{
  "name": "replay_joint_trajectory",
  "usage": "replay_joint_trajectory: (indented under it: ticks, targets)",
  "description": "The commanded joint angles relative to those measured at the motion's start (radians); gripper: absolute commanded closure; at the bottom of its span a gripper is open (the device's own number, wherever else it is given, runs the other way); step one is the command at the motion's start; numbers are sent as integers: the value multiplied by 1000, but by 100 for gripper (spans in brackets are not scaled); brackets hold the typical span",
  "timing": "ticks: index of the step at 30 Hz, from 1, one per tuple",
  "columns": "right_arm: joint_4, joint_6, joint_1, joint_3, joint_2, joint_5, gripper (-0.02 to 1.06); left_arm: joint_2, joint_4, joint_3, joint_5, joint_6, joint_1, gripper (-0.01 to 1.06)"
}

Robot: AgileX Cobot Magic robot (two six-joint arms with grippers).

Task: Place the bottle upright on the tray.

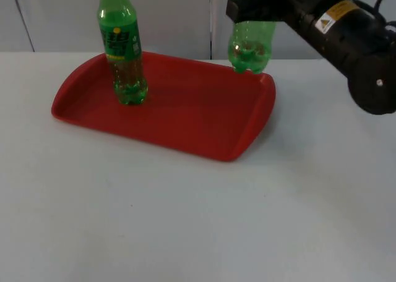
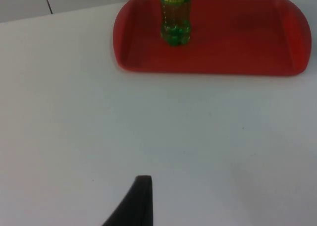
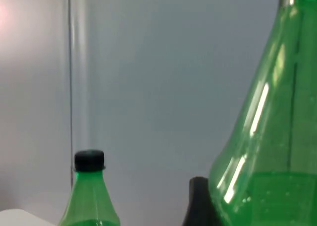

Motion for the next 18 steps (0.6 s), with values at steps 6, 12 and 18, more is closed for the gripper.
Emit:
replay_joint_trajectory:
  ticks: [6, 12, 18]
  targets:
    - [-2, 26, 1, -159, 127, -24, 105, -4, 4, 5, -3, -6, -7, 0]
    - [-5, 20, 1, -288, 236, -47, 105, -4, 4, 5, -3, -6, -7, 0]
    - [-35, 20, 1, -425, 365, -56, 105, -4, 4, 5, -3, -6, -7, 0]
